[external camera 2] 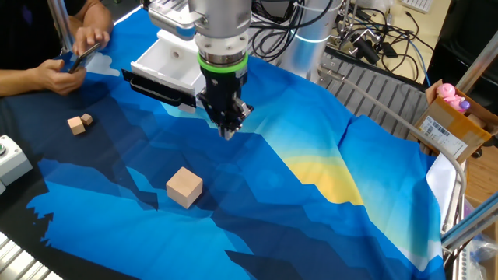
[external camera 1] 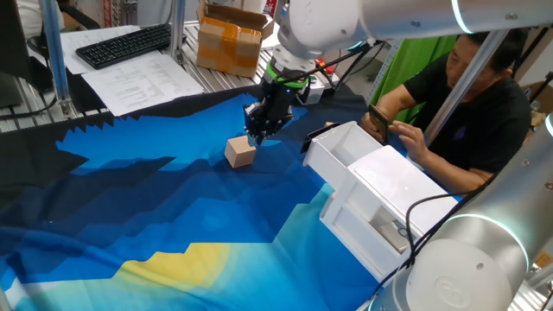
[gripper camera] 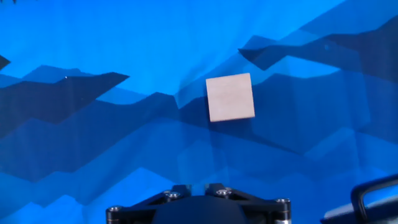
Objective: Put things in the drawer
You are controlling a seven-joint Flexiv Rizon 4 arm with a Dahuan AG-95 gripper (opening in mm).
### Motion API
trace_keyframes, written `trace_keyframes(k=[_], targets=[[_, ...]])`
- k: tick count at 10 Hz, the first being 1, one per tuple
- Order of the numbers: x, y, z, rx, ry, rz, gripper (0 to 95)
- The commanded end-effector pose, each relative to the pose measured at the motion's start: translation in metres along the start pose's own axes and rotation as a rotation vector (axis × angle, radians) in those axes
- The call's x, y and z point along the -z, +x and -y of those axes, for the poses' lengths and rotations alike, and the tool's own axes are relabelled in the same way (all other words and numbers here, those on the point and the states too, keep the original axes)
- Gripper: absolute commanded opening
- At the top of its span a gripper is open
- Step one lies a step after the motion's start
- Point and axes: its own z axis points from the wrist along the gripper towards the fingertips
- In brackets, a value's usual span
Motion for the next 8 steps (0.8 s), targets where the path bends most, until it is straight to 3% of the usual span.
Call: trace_keyframes(k=[1,2,3,4,5,7,8], targets=[[-0.006,-0.016,-0.001,0.052,0.079,0.019,0.0],[-0.014,-0.029,0.003,0.069,0.136,0.031,0.0],[-0.019,-0.034,0.005,0.069,0.13,0.036,0.0],[-0.027,-0.043,0.008,0.062,0.128,0.051,38.0],[-0.034,-0.054,0.01,0.049,0.129,0.061,57.0],[-0.049,-0.07,0.017,0.042,0.136,0.066,57.0],[-0.059,-0.074,0.02,0.03,0.146,0.09,76.0]])
